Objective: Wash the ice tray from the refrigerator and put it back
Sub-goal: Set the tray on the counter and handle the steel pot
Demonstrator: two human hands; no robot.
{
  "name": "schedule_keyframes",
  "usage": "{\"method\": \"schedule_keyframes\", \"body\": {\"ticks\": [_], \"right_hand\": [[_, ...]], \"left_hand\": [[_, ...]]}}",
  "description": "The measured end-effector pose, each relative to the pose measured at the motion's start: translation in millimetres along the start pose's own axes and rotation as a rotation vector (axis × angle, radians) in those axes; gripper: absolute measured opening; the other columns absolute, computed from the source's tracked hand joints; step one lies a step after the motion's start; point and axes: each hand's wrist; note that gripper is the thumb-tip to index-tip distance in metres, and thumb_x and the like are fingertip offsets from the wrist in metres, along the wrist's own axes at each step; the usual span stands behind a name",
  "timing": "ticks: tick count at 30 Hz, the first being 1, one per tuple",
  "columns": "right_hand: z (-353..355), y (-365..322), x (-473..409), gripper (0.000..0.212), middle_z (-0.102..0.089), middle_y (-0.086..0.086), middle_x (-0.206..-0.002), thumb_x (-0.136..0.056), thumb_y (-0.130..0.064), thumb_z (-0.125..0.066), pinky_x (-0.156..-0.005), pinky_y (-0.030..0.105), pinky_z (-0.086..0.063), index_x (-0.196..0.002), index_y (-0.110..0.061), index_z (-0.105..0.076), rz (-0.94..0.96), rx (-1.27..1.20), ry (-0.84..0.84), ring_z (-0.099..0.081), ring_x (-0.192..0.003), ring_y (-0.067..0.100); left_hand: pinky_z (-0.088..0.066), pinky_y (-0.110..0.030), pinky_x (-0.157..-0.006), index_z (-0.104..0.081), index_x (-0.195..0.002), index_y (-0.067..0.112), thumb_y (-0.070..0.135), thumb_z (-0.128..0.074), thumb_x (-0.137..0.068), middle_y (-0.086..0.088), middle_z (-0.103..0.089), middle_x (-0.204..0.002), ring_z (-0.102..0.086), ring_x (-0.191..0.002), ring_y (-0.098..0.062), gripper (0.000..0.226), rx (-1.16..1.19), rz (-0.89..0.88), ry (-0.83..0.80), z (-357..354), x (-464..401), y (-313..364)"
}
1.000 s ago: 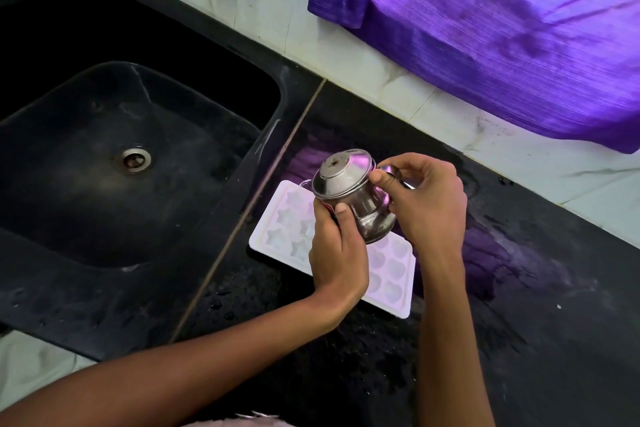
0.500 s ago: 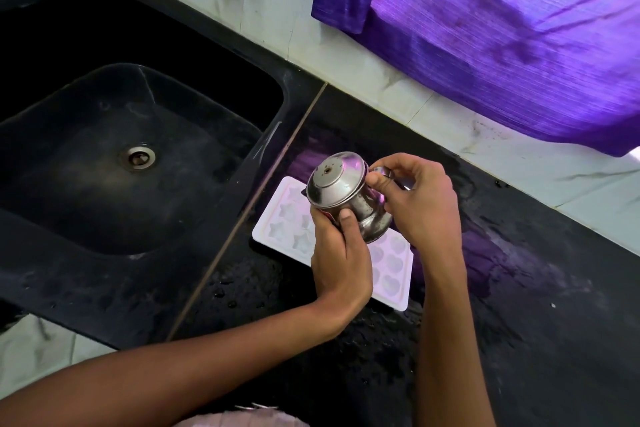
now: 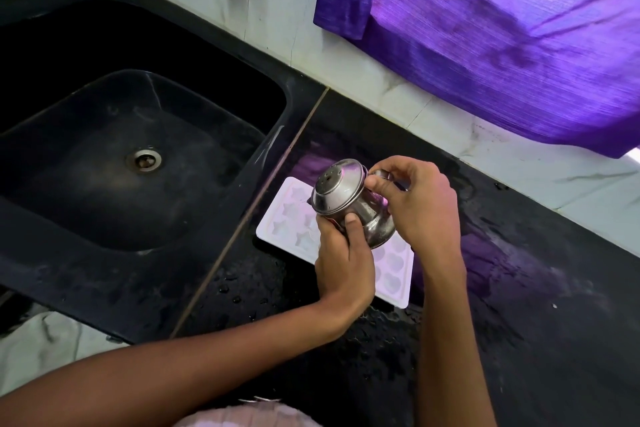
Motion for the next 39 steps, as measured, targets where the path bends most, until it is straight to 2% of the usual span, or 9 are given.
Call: {"method": "schedule_keyframes", "body": {"ticks": [6, 13, 15, 21, 23, 25, 28, 33, 39], "right_hand": [[1.8, -0.3, 0.6, 0.009, -0.067, -0.010, -0.080, -0.084, -0.029, -0.068, -0.069, 0.025, -0.042, -0.077, -0.033, -0.063, 0.007, 0.002, 0.011, -0.061, -0.080, 0.008], [4.6, 0.9, 3.1, 0.009, -0.063, -0.013, -0.080, -0.088, -0.025, -0.063, -0.063, 0.014, -0.036, -0.082, -0.032, -0.062, 0.005, -0.004, 0.012, -0.057, -0.079, 0.007], [4.5, 3.2, 3.6, 0.011, -0.063, -0.012, -0.084, -0.089, -0.024, -0.062, -0.066, 0.018, -0.039, -0.082, -0.032, -0.061, -0.001, 0.002, 0.020, -0.057, -0.083, 0.007], [4.0, 13.7, 1.9, 0.010, -0.065, -0.009, -0.084, -0.090, -0.023, -0.060, -0.072, 0.030, -0.047, -0.085, -0.032, -0.062, -0.023, -0.077, 0.019, -0.062, -0.077, 0.017], [3.7, 14.6, 1.7, 0.010, -0.064, -0.009, -0.081, -0.091, -0.021, -0.060, -0.072, 0.037, -0.053, -0.086, -0.029, -0.063, -0.022, -0.134, 0.007, -0.060, -0.074, 0.015], [3.5, 13.8, 1.3, 0.011, -0.062, -0.008, -0.076, -0.091, -0.020, -0.060, -0.072, 0.042, -0.055, -0.085, -0.028, -0.064, -0.014, -0.162, -0.021, -0.057, -0.069, 0.013], [2.9, 10.1, 1.6, 0.012, -0.062, -0.010, -0.075, -0.091, -0.019, -0.059, -0.071, 0.038, -0.053, -0.086, -0.029, -0.063, 0.012, -0.143, -0.074, -0.056, -0.067, 0.011], [0.5, 1.3, 4.2, 0.014, -0.062, -0.013, -0.078, -0.091, -0.020, -0.058, -0.060, 0.019, -0.039, -0.085, -0.032, -0.061, 0.050, -0.022, -0.153, -0.056, -0.066, 0.001], [1.6, -3.3, 5.9, 0.011, -0.061, -0.011, -0.081, -0.088, -0.022, -0.062, -0.058, 0.014, -0.033, -0.083, -0.032, -0.062, 0.069, 0.049, -0.137, -0.053, -0.072, -0.001]], "left_hand": [[-0.034, -0.022, -0.081, -0.032, -0.140, 0.026, 0.036, -0.030, -0.100, 0.006, -0.060, -0.122, -0.052, -0.096, -0.009, 0.041, -0.010, -0.011, -0.014, -0.8, 0.3, 0.8], [-0.035, -0.024, -0.083, -0.031, -0.141, 0.027, 0.037, -0.031, -0.100, 0.005, -0.060, -0.123, -0.056, -0.109, -0.016, 0.042, -0.022, -0.028, -0.010, -2.7, -0.9, -1.8], [-0.037, -0.025, -0.085, -0.030, -0.141, 0.027, 0.036, -0.033, -0.099, 0.006, -0.059, -0.125, -0.056, -0.111, -0.016, 0.043, -0.029, -0.050, -0.012, -2.9, -0.6, -3.2], [-0.034, -0.001, -0.072, -0.017, -0.148, 0.030, 0.031, -0.045, -0.095, 0.013, -0.057, -0.123, -0.052, -0.092, 0.008, 0.060, -0.061, -0.143, -0.008, -1.1, 2.7, -5.2], [-0.039, -0.008, -0.079, -0.012, -0.148, 0.032, 0.037, -0.046, -0.087, 0.011, -0.055, -0.126, -0.055, -0.100, 0.002, 0.069, -0.059, -0.172, 0.007, -1.3, 4.0, -5.5], [-0.046, -0.023, -0.089, -0.008, -0.148, 0.032, 0.039, -0.046, -0.080, 0.008, -0.053, -0.130, -0.056, -0.108, -0.007, 0.078, -0.064, -0.191, 0.022, -1.5, 7.3, -6.2], [-0.045, -0.036, -0.099, -0.001, -0.147, 0.035, 0.037, -0.050, -0.078, 0.005, -0.046, -0.140, -0.052, -0.120, -0.013, 0.085, -0.077, -0.200, 0.037, -0.6, 13.4, -8.2], [-0.047, -0.035, -0.094, -0.008, -0.147, 0.026, 0.035, -0.050, -0.073, 0.004, -0.053, -0.132, -0.056, -0.111, -0.013, 0.086, -0.068, -0.119, 0.021, 0.3, 19.3, -13.8], [-0.045, -0.030, -0.087, -0.021, -0.142, 0.020, 0.029, -0.056, -0.080, 0.003, -0.060, -0.122, -0.059, -0.102, -0.016, 0.072, -0.059, -0.040, 0.005, 0.3, 20.2, -14.0]]}}
Point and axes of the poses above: each hand's wrist, its own x-axis away from the middle knuckle, its own z-axis out of the back of the hand, y = z × x
